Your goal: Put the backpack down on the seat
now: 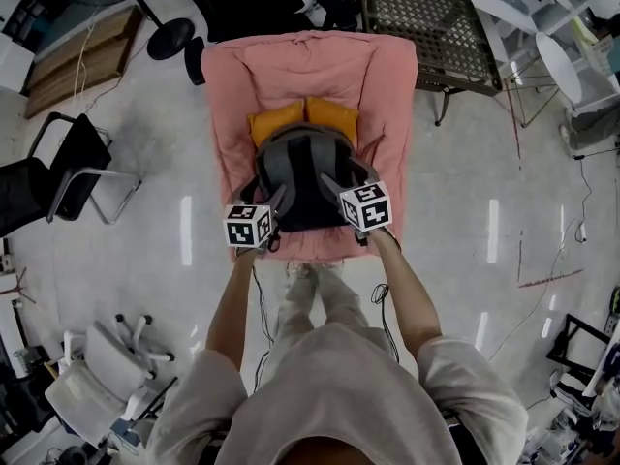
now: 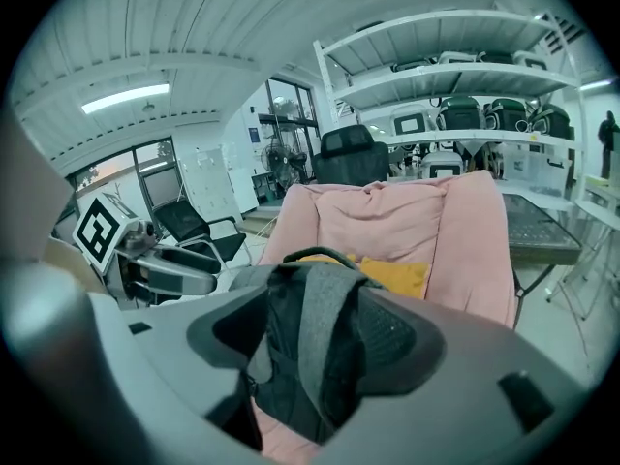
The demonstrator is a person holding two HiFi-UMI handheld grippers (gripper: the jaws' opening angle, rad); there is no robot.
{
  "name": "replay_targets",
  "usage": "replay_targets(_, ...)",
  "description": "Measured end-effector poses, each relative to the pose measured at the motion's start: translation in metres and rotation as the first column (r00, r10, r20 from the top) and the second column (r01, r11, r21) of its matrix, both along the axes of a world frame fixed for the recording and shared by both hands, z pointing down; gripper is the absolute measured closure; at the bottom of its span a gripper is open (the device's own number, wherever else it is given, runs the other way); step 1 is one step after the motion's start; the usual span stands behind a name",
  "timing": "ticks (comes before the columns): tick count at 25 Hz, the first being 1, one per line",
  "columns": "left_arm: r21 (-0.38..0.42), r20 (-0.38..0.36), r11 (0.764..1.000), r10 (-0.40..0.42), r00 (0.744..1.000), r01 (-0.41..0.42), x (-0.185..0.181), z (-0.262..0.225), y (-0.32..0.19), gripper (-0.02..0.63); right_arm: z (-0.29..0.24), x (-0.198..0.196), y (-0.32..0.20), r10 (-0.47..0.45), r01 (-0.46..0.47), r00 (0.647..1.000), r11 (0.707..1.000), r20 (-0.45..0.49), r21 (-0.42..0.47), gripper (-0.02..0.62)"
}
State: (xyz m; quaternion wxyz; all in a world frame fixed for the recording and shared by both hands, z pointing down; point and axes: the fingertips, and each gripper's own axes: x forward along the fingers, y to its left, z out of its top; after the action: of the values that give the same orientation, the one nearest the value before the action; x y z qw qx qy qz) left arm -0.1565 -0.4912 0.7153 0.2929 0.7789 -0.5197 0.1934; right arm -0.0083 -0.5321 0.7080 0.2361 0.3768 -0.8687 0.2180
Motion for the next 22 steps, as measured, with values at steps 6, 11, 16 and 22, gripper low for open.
replay_targets(6,0.069,0.009,0.997,0.042,0.999,-0.043,0.015,-0.033,0.009,0.341,-0.025,0.019,0.015,0.052,-0.051,0.999,0.996,-0.010,0.067,0.389)
replay_targets(11,0.120,-0.002,0.991,0.055,0.998,-0.054,0.022,-0.063,0.015,0.413,-0.048,0.033,0.027,0.094,-0.094,0.996,0.991,0.002,0.096,0.461)
replay_targets(16,0.146,-0.014,0.987,0.070,0.997,-0.068,0.027,-0.083,0.022,0.476,-0.066,0.043,0.040,0.129,-0.130,0.991,0.985,0.016,0.114,0.525)
replay_targets(22,0.194,-0.012,0.978,0.077,0.997,-0.073,0.031,-0.114,0.026,0.530,-0.095,0.053,0.047,0.154,-0.158,0.987,0.975,0.037,0.154,0.572)
